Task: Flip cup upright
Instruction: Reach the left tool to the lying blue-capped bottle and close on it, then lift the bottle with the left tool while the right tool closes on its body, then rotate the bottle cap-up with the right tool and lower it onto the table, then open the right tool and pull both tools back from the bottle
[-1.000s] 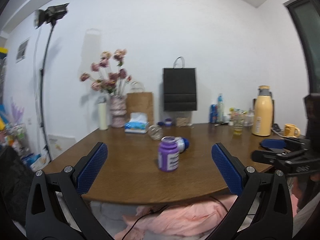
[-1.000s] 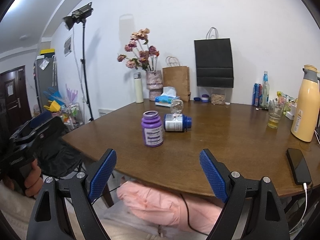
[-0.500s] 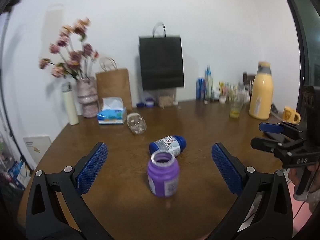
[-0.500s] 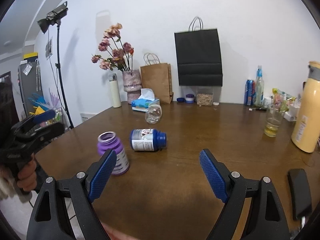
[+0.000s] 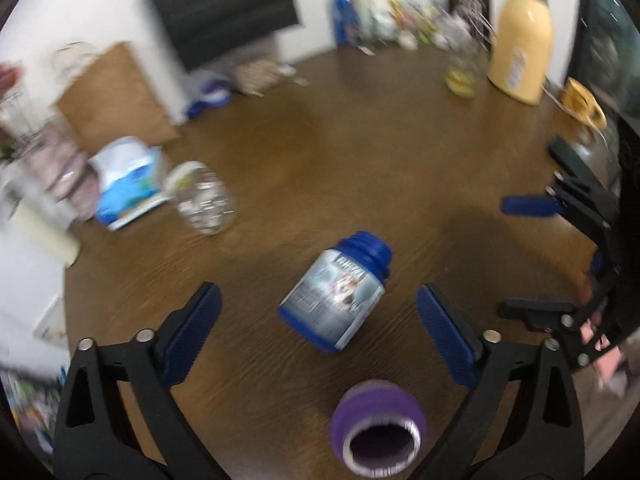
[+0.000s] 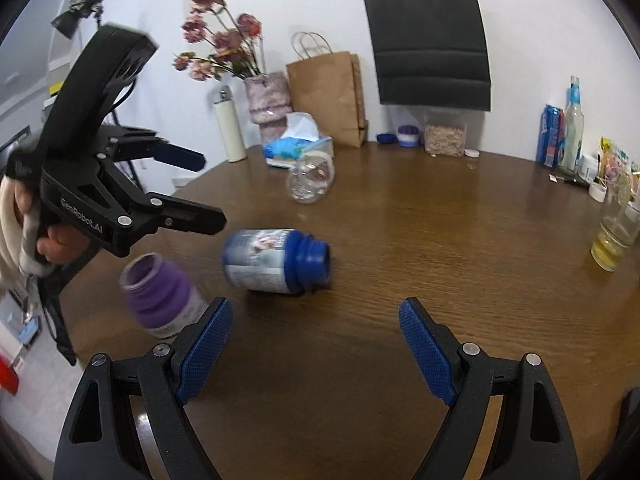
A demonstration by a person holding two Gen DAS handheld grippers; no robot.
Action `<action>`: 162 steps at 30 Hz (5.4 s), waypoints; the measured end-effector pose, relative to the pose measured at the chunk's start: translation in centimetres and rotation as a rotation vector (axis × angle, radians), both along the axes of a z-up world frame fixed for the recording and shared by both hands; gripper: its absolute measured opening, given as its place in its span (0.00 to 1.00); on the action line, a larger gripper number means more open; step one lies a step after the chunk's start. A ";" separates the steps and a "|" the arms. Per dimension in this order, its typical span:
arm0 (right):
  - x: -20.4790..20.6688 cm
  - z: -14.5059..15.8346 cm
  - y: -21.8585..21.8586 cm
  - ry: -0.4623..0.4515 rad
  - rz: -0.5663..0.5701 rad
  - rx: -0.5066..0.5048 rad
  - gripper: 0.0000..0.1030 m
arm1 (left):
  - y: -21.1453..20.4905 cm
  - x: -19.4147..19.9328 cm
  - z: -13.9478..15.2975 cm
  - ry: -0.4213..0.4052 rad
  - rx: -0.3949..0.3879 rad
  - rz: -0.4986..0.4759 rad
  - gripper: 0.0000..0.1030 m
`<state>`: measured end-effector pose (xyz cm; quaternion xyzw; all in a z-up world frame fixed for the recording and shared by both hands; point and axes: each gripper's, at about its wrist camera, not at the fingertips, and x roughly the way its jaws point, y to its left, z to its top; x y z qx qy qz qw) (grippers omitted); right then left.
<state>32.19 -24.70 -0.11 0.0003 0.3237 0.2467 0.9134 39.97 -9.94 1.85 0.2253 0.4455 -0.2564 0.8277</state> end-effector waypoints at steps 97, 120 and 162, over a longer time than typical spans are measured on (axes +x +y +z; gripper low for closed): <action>1.5 4.7 7.6 -0.063 0.212 -0.014 0.65 | 1.6 -9.4 -0.7 -0.511 -0.386 0.141 0.93; -6.9 2.5 9.7 -0.035 0.317 -0.060 0.65 | 2.8 -19.6 -2.5 -0.547 -0.315 0.201 1.00; -9.2 3.0 -0.1 -0.116 0.022 -0.059 0.79 | 10.9 -21.8 -4.5 -0.433 -0.358 0.546 1.00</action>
